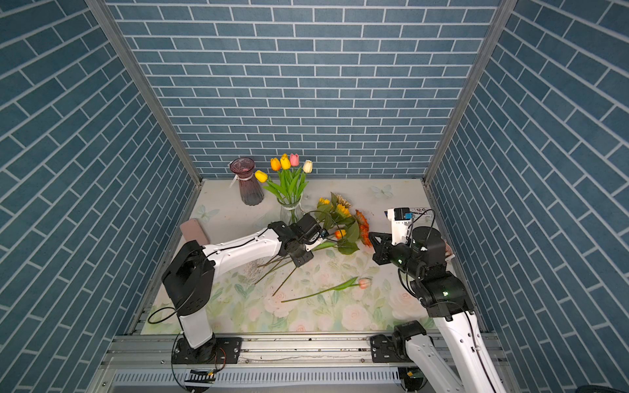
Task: Arrange the flowers in different vases according to their variety
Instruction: Pick up the flower at the center of the board.
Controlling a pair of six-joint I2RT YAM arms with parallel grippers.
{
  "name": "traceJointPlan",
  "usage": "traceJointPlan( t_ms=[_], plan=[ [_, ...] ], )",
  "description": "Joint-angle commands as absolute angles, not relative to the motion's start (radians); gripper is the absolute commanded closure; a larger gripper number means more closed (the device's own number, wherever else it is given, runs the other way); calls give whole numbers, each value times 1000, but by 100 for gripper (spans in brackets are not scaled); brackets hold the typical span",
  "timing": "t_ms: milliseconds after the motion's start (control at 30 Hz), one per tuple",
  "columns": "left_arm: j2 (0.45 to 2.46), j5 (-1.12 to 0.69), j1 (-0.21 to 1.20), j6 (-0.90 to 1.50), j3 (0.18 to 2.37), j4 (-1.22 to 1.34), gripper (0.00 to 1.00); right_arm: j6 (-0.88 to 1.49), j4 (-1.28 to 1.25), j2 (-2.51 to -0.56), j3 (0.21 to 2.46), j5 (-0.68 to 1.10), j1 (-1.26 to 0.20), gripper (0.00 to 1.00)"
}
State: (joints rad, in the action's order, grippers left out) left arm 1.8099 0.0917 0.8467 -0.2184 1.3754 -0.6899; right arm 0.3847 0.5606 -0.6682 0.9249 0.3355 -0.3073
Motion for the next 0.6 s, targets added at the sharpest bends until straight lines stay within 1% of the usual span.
traceJointPlan(
  t_ms=[0,200,367,567],
  plan=[
    [1753,55,847,-220,1371,-680,100,374,543,-656,936,310,-305,100],
    [1626,-6,844,-245,1310,-592,100,380,529,-647,922,309,-305,100],
    [1504,-41,829,-254,1316,-489,100,380,519,-641,912,310,-305,100],
    [1367,-49,747,-269,1349,-311,100,369,485,-629,888,331,-306,100]
  ],
)
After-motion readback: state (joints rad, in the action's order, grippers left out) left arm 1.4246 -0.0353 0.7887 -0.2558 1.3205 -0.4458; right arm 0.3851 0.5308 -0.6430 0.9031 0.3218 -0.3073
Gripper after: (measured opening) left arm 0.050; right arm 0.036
